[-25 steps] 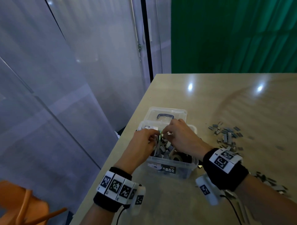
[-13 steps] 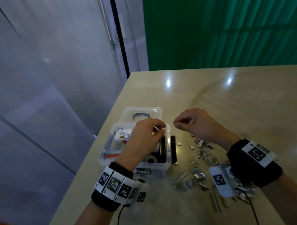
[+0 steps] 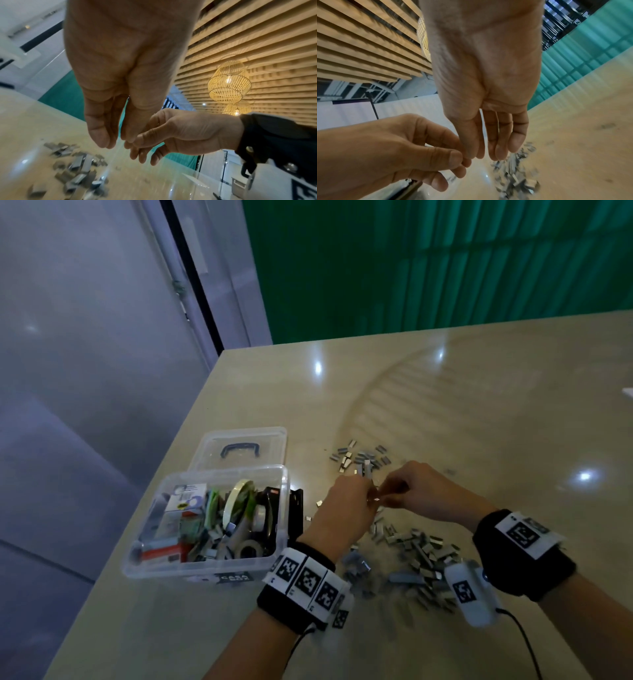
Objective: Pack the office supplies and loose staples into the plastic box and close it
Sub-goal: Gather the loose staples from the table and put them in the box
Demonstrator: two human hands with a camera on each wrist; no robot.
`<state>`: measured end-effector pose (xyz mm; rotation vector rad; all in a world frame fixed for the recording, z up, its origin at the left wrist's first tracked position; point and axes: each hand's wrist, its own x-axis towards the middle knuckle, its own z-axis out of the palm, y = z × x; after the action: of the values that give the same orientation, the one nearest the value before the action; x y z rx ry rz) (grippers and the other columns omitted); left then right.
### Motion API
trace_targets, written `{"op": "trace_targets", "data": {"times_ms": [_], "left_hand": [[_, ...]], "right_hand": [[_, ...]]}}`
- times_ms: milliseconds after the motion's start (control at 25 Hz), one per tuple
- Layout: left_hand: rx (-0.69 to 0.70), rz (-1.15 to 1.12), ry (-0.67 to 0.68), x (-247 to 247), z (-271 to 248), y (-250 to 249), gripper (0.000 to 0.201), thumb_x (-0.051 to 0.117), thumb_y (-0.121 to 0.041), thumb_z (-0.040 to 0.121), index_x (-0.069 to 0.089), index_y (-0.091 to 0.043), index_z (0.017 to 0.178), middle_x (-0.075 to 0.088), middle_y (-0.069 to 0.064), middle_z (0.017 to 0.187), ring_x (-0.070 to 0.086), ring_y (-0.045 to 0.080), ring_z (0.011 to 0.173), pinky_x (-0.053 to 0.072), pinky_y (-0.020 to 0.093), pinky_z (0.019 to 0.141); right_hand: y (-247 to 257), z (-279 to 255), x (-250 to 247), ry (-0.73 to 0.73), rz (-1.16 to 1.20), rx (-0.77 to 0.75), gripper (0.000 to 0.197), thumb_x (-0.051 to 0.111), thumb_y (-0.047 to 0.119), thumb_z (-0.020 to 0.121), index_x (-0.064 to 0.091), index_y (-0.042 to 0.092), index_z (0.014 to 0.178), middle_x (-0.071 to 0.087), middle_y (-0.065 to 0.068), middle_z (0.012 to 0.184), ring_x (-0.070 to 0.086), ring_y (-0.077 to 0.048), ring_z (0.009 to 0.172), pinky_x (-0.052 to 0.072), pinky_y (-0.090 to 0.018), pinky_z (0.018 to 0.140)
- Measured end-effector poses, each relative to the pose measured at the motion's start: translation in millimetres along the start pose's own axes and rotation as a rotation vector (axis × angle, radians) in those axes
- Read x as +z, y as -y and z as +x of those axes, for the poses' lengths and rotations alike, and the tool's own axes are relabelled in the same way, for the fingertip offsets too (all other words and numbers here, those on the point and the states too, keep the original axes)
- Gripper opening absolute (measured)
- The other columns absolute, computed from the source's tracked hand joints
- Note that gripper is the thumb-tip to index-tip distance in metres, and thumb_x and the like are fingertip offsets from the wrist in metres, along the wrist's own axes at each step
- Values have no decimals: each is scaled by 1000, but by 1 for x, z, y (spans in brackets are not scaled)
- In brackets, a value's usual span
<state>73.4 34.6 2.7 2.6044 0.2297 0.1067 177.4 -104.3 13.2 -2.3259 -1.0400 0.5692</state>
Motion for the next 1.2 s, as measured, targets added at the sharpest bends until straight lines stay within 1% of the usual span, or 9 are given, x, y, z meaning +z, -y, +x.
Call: {"op": "trace_targets", "data": {"times_ms": [200,320,400,640,760,920,1040,1120,1200], "left_hand": [[-211,22,68,41,11,15,26,63,-19,91,68,-14,115,65,11,112,61,29,108,51,39,90],[-261,83,126,61,10,21,42,63,-30,90,57,-20,131,54,11,123,49,32,119,47,43,96],[-274,94,91,69,9,22,46,62,-31,91,52,-23,136,48,9,128,40,32,122,44,44,100],[-317,-86,-8,78,17,37,36,72,-18,86,66,-25,121,50,4,116,53,24,108,48,36,97],[-354,-87,-25,78,23,43,29,73,-16,86,69,-21,115,49,4,117,58,22,103,50,30,94],[-373,-168,-68,77,22,51,18,73,-13,85,73,-19,102,61,3,109,67,18,96,55,28,84],[-378,-181,-82,76,21,52,12,73,-12,84,74,-18,94,65,2,104,67,15,92,51,21,74],[-374,-216,-78,75,20,53,10,73,-11,84,75,-17,93,67,4,103,67,14,91,55,24,77],[-371,-238,-79,76,18,54,9,74,-10,82,75,-15,89,67,7,101,68,15,88,59,31,81]], "right_hand": [[-28,11,24,18,-42,69,21,77,17,86,75,17,107,70,0,105,63,-15,88,48,-26,74],[-36,19,39,67,-59,79,44,74,13,87,66,21,129,59,-4,123,58,-20,108,42,-25,84],[-40,25,46,75,-66,76,51,72,14,87,60,25,135,52,-6,124,55,-25,115,42,-26,87],[-50,37,55,30,-80,49,28,74,22,88,69,27,115,47,1,108,49,-16,98,38,-23,79],[-51,37,56,-7,-71,55,19,76,21,86,67,25,102,49,3,105,51,-14,95,36,-17,69],[-50,36,55,-31,-56,47,18,75,18,87,65,27,99,53,5,103,51,-13,95,32,-12,65],[-45,34,52,-42,-45,52,17,75,17,88,72,20,104,53,9,94,48,-5,83,31,-12,61],[-45,32,51,-50,-32,54,14,74,15,89,73,16,103,53,12,91,46,-2,78,30,-11,58],[-46,32,50,-70,-22,67,15,72,13,90,74,15,105,59,6,98,51,-6,84,32,-10,59]]}}
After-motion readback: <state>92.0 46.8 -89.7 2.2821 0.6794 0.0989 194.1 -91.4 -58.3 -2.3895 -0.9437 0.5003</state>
